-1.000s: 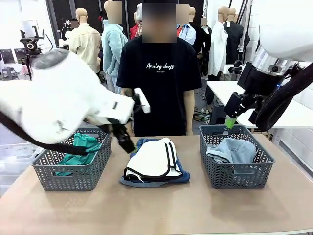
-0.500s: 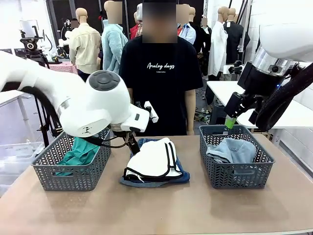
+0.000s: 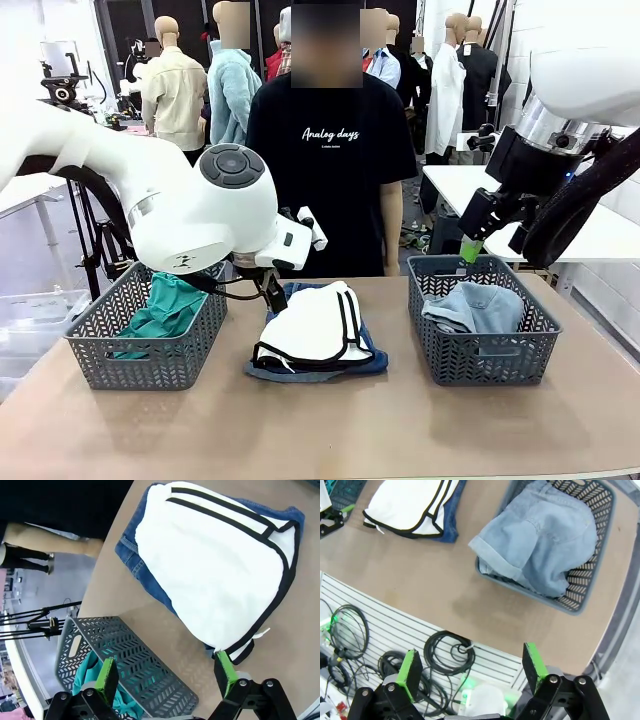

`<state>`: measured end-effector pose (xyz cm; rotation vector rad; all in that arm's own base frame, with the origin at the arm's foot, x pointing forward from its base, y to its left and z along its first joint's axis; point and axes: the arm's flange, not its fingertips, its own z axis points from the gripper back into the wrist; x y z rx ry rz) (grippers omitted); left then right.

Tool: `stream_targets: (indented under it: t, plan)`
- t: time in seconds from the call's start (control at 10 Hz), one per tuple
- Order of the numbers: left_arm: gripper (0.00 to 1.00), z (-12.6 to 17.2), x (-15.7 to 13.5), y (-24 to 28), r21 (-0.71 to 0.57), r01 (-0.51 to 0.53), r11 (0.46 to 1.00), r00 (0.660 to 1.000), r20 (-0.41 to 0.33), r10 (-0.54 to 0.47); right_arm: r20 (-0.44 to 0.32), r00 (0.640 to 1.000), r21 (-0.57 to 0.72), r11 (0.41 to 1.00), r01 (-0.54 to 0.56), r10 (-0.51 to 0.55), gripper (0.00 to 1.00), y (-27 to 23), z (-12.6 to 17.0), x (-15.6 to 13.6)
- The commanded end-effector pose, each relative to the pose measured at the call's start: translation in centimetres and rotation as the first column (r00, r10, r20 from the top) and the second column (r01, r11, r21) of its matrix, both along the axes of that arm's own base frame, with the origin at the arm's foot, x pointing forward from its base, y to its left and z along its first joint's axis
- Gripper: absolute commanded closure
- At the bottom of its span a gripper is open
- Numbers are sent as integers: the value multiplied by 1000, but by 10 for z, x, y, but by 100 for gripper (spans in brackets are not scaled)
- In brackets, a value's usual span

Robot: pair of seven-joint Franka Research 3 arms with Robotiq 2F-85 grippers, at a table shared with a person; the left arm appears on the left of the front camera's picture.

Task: Sort the tops and bottoms.
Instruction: Lift clothes from the center of the table with your left hand.

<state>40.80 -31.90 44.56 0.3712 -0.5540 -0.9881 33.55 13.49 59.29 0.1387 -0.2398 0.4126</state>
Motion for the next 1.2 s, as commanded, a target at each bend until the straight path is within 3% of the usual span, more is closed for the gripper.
stream_targets:
  t: [0.0,0.2,0.3,0.4,0.6,0.8,1.1]
  plan:
    - [0,4,-5,-9,-29,-100,995,995,-5,100,0,1000,-10,1000,-1,1,0,-1,0,0]
    - [0,-7,1,-23,-61,-242,968,969,30,244,0,1000,-10,1000,-1,1,0,-1,0,0]
    - [0,-20,6,-23,-18,-320,947,947,37,320,0,1000,-10,1000,-1,1,0,-1,0,0]
    - [0,-34,10,-19,42,-375,926,927,26,374,0,1000,-10,1000,-1,1,0,-1,0,0]
    - [0,-49,15,-17,24,-422,906,907,10,422,0,1000,-10,1000,-1,1,0,-1,0,0]
    - [0,-58,19,-15,-111,-468,877,884,-75,462,0,1000,-10,1000,-1,1,0,-1,0,0]
    - [0,-58,25,-5,-291,-513,808,856,-111,504,0,1000,-10,1000,-1,1,0,-1,0,0]
